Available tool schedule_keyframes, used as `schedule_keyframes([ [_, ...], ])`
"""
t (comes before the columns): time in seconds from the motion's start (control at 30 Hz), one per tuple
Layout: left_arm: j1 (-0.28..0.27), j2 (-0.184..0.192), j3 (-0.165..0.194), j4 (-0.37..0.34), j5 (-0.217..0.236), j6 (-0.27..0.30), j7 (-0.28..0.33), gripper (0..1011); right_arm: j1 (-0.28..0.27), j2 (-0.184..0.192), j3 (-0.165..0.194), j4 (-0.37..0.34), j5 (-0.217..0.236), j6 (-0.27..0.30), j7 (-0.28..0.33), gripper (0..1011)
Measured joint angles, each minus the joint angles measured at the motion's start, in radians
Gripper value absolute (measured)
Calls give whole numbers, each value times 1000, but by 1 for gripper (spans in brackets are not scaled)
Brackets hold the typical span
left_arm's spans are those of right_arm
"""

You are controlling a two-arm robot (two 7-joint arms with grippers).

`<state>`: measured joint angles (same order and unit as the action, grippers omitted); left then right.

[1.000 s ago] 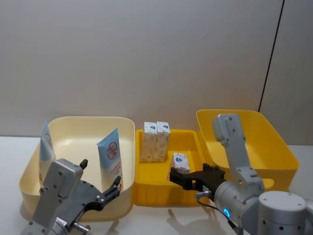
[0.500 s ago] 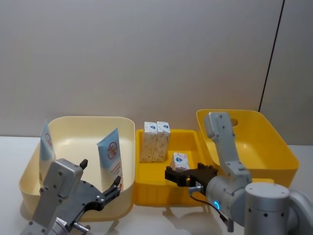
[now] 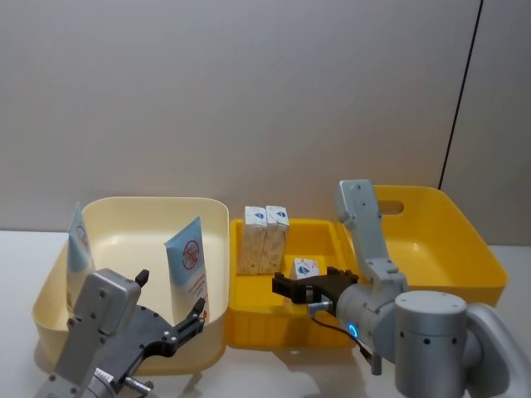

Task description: Bimanual collaborative sorting of washing and personal care products

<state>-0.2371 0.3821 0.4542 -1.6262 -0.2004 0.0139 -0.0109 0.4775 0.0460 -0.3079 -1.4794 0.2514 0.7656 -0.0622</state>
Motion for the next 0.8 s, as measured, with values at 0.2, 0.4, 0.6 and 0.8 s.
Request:
schedule_keyframes([
  [0.2,0,0,0,0,0,0,0,1003,18,-9,-3,31,-6,-8,1,1001],
  [0.4,0,0,0,0,0,0,0,1003,29,-13,-5,47,-9,-11,2,1001],
  [0.6,0,0,0,0,0,0,0,1003,36,-17,-6,60,-12,-15,3,1001],
  [0.8,0,0,0,0,0,0,0,1003,40,-19,-7,67,-13,-17,4,1001],
])
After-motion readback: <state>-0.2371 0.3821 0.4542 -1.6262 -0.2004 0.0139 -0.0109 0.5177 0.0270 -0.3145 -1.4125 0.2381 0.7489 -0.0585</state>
